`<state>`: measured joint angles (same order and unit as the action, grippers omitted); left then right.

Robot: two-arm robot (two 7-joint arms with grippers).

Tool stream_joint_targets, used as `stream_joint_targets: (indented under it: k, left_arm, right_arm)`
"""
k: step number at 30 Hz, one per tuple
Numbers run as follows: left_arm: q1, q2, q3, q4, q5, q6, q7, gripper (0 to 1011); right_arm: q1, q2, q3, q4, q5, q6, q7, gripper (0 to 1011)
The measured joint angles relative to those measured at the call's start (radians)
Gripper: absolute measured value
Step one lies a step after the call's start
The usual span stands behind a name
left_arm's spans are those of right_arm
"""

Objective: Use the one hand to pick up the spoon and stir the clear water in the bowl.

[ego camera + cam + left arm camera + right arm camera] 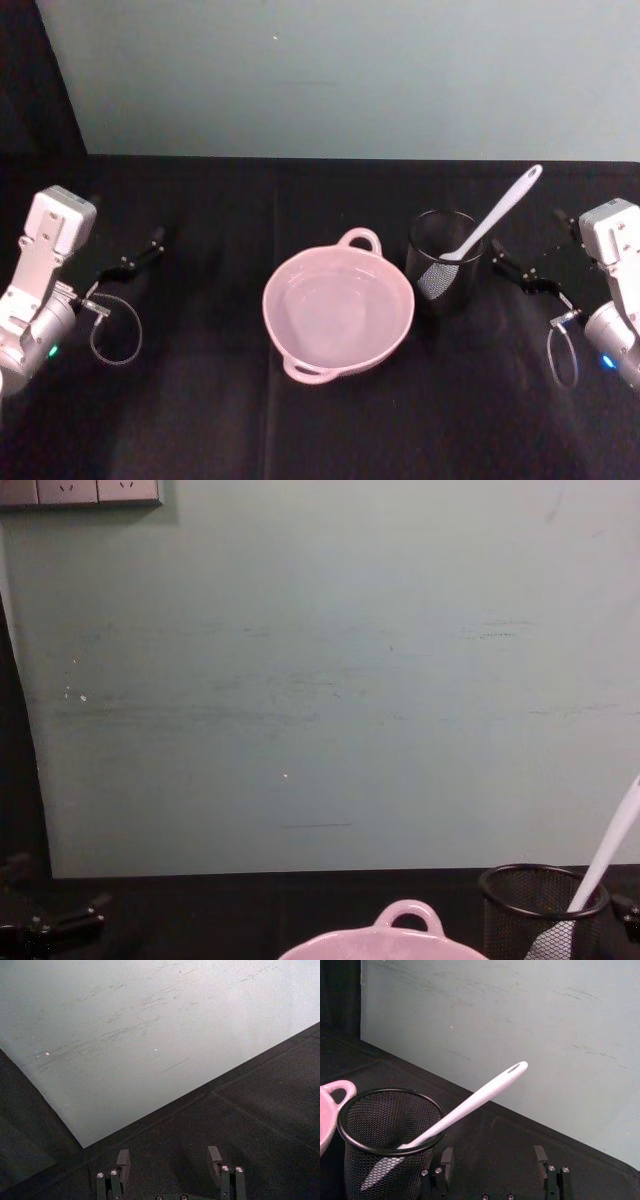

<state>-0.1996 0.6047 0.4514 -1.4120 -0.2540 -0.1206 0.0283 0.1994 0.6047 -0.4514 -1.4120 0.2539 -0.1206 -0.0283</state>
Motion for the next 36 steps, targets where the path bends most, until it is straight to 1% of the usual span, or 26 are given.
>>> stream_joint_targets:
  k: [28, 30, 32, 33, 35, 36]
  left_arm:
    - [0.000, 0.000, 0.000, 0.000, 0.000, 0.000, 0.000, 1011]
    - [0.000, 0.000, 0.000, 0.000, 0.000, 0.000, 0.000, 1011]
    - [0.000, 0.000, 0.000, 0.000, 0.000, 0.000, 0.000, 1011]
    - [0.000, 0.000, 0.000, 0.000, 0.000, 0.000, 0.000, 1011]
    - [0.000, 0.000, 0.000, 0.000, 0.000, 0.000, 0.000, 1011]
    - [0.000, 0.000, 0.000, 0.000, 0.000, 0.000, 0.000, 1011]
  right_arm:
    - [-0.001, 0.001, 0.001, -0.001, -0.001, 0.002, 0.000, 1003]
    - [-0.007, 0.007, 0.004, -0.012, -0.004, 0.009, 0.002, 1002]
    - [-0.026, 0.015, 0.015, -0.034, -0.006, 0.019, 0.003, 1003]
    - [-0.049, 0.023, 0.028, -0.057, -0.002, 0.020, 0.003, 1003]
    - [-0.075, 0.029, 0.046, -0.080, 0.010, 0.016, -0.002, 1003]
    - [-0.099, 0.033, 0.061, -0.099, 0.024, 0.008, -0.007, 1003]
